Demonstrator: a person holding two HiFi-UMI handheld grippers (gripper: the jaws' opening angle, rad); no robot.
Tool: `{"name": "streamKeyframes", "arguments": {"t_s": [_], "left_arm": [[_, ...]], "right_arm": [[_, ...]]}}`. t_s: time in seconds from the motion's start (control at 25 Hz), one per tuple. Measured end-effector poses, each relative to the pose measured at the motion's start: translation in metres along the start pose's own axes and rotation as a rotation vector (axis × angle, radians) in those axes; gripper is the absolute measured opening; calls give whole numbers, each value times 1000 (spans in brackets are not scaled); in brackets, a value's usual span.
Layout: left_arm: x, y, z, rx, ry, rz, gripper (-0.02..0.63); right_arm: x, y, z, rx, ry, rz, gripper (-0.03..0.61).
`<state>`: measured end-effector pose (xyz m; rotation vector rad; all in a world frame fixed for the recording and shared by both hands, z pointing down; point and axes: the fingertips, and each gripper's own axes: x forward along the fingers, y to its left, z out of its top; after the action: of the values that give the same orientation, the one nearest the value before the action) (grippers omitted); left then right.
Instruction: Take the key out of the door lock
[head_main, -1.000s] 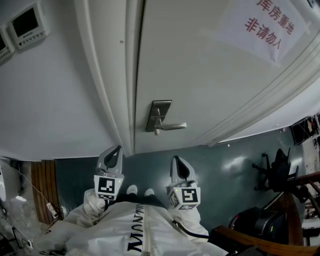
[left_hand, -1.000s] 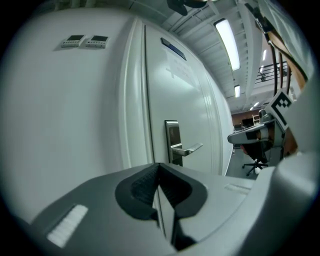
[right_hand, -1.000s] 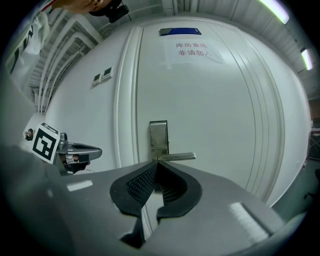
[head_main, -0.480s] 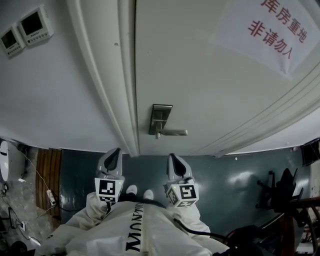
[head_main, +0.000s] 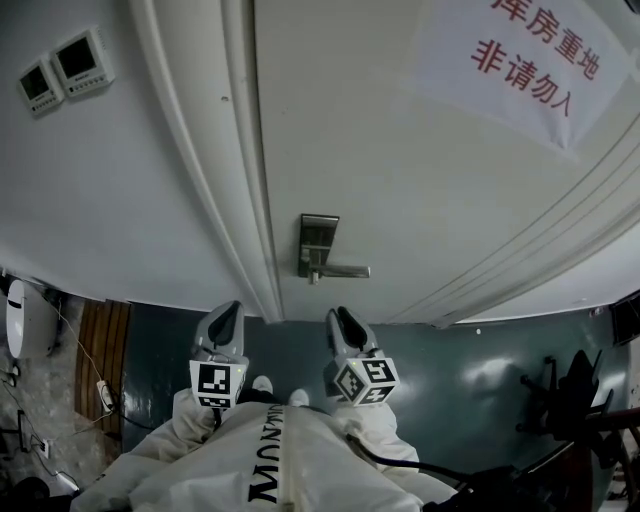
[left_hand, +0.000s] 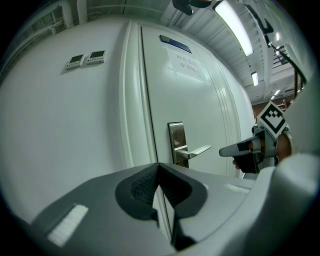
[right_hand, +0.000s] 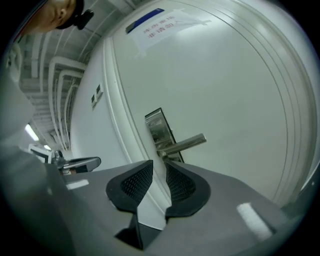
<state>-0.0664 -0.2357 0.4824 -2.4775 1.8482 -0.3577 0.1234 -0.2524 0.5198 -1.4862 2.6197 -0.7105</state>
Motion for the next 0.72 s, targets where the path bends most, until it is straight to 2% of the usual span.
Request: {"name": "streamKeyframes", "arguments": {"t_s": [0.24,0.48,0.72], "left_arm": [[-7,11,5,22,-1,24,0],[-15,21,-1,18,18,50,0],[-24,33,-8,17,37,80,0]], "right_arm": [[24,-11,-19,409,13,142,123],[54,-34,-41,808,17,205,129],[82,-51,-51,1046,-17,260,126]]}}
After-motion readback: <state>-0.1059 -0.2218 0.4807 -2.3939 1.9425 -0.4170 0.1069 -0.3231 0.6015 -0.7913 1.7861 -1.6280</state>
